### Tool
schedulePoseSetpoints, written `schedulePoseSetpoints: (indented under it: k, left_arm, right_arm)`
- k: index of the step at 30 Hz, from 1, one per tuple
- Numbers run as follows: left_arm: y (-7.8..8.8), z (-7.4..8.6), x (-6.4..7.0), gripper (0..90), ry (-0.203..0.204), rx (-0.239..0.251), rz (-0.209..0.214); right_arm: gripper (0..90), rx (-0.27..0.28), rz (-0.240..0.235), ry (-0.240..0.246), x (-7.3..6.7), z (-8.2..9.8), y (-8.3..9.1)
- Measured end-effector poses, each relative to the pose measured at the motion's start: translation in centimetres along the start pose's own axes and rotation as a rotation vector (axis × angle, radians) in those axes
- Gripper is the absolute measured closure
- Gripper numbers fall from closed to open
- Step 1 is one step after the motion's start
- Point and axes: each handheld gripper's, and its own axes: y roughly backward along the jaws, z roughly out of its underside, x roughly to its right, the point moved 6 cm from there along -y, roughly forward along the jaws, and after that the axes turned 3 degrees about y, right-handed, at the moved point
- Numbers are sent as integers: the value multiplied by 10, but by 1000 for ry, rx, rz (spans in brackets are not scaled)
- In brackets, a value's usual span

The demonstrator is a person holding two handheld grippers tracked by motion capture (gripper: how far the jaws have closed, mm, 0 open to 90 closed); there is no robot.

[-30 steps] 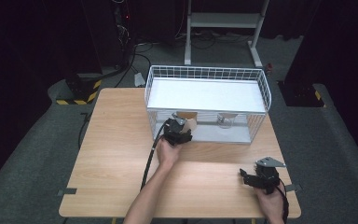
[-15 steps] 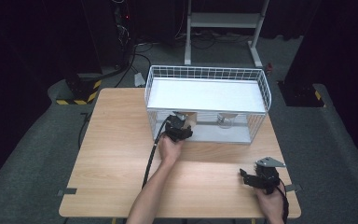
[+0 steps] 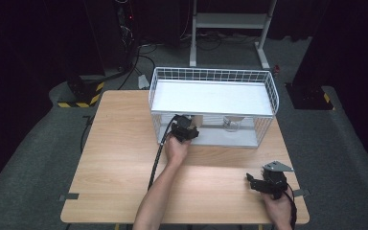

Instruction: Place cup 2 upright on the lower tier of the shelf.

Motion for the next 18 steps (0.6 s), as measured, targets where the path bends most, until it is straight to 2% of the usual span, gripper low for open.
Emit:
schedulePoseSetpoints:
  k: [4,6,7,11,12,13,15,18]
  left_arm:
    - [-3,-2,-1,399,4,3,12]
    - [-2,-1,-3,356,1,-8,18]
    - [-2,-1,-2,335,28,4,24]
    - [7,0,0,281,15,11,41]
    - [7,0,-1,273,15,14,32]
    - [8,2,1,262,30,13,38]
    - [11,4,-2,257,25,16,41]
    - [14,5,-4,246,42,25,50]
  right_arm:
    - [231,0,-1,1,0,0,0]
    - [231,1,0,2,0,0,0]
    - [230,0,-1,1,0,0,0]
    - [230,0,0,0,0,0,0]
    - [230,0,0,0,0,0,0]
    - [230,0,-1,2,0,0,0]
    - [230,0,-1,0,0,0,0]
    - [229,0,-1,0,0,0,0]
